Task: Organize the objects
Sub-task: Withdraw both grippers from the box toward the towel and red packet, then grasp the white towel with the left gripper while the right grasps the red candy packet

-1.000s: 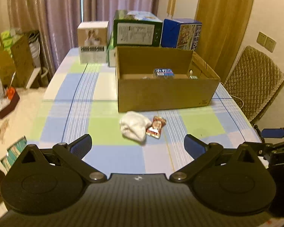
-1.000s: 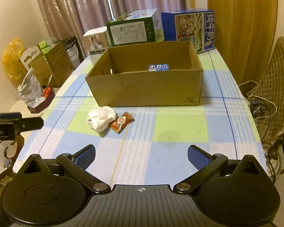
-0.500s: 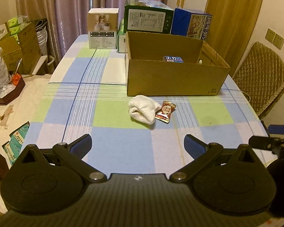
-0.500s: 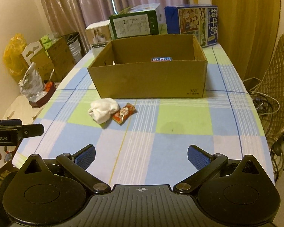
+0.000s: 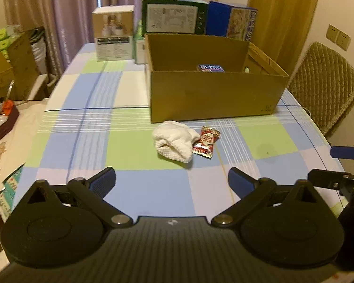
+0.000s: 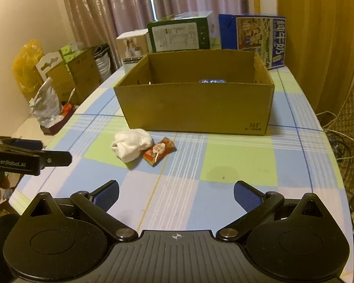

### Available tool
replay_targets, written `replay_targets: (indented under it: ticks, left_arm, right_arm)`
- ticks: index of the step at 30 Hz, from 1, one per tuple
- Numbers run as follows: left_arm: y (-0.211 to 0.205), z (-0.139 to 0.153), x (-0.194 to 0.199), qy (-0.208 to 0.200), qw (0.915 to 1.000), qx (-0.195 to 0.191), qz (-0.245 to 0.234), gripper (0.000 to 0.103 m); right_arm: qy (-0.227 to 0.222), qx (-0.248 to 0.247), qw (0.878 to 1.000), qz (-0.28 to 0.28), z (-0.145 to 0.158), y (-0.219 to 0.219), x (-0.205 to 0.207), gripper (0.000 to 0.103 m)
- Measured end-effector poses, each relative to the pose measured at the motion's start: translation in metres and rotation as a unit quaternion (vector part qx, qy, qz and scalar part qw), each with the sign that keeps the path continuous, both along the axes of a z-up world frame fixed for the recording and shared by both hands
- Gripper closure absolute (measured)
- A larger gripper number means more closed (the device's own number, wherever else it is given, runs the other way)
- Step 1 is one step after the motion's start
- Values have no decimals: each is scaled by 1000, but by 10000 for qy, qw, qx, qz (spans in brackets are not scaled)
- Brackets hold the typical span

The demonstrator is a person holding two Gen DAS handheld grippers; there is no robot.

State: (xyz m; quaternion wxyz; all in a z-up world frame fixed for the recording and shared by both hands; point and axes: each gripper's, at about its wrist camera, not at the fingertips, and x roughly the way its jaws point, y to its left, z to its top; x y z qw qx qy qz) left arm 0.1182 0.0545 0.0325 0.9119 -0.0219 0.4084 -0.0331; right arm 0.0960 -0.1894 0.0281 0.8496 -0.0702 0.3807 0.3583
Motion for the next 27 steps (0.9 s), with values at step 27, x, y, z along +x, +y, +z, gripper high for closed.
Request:
replay_targets:
  ticks: [27]
  left_arm:
    - [-10, -93, 126, 295, 9966, 256, -730, 38]
  right_arm:
    - [514, -198, 9983, 186, -86, 60, 83, 34]
